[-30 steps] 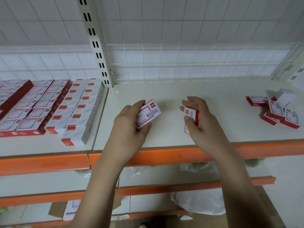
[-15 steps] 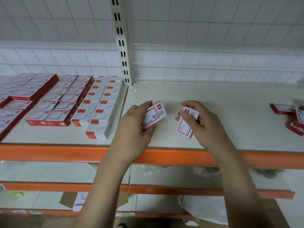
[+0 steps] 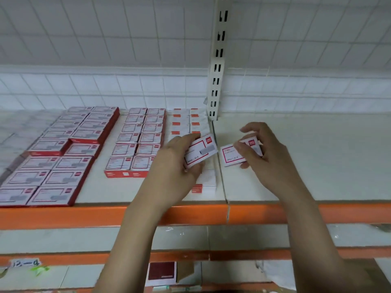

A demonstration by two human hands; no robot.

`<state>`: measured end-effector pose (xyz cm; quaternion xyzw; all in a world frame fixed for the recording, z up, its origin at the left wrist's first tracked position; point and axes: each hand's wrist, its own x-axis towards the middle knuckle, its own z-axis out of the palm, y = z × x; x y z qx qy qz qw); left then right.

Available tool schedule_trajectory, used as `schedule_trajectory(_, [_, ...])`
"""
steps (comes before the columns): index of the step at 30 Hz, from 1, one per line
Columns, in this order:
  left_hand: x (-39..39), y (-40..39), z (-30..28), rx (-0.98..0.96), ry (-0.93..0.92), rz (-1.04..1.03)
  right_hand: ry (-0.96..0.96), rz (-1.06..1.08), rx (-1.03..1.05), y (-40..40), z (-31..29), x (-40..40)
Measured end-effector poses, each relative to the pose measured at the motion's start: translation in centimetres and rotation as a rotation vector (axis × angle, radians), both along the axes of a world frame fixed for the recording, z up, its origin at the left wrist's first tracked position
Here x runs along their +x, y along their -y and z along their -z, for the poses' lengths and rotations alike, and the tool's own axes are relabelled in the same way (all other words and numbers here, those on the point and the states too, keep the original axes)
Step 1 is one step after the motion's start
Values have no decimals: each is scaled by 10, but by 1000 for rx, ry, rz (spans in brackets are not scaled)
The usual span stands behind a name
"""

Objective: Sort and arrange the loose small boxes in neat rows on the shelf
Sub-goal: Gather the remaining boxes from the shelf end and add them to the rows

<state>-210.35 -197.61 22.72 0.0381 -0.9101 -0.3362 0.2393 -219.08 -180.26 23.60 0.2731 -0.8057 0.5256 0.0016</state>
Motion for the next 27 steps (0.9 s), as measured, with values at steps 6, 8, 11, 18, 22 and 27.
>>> schedule_trajectory(6, [23,46,4,14,12,-4,-1,1,30,43,5,24])
schedule_trajectory(8, [27,56,5,8,16,-17,1,5,86,50,5,26])
schedule_trajectory(11, [30,65,3,0,12,-30,37,-25,91,58,3,29])
schedule_trajectory(18, [24,65,-3,34,10,-72,-123,-17,210,60,0,17])
schedule_trajectory(22, [17,62,-2,52,3,-106,-199,-15,250,61,2,10])
schedule_trajectory(27, [12,61,-1,80,-17,-114,-203,-58,291,65,2,-1])
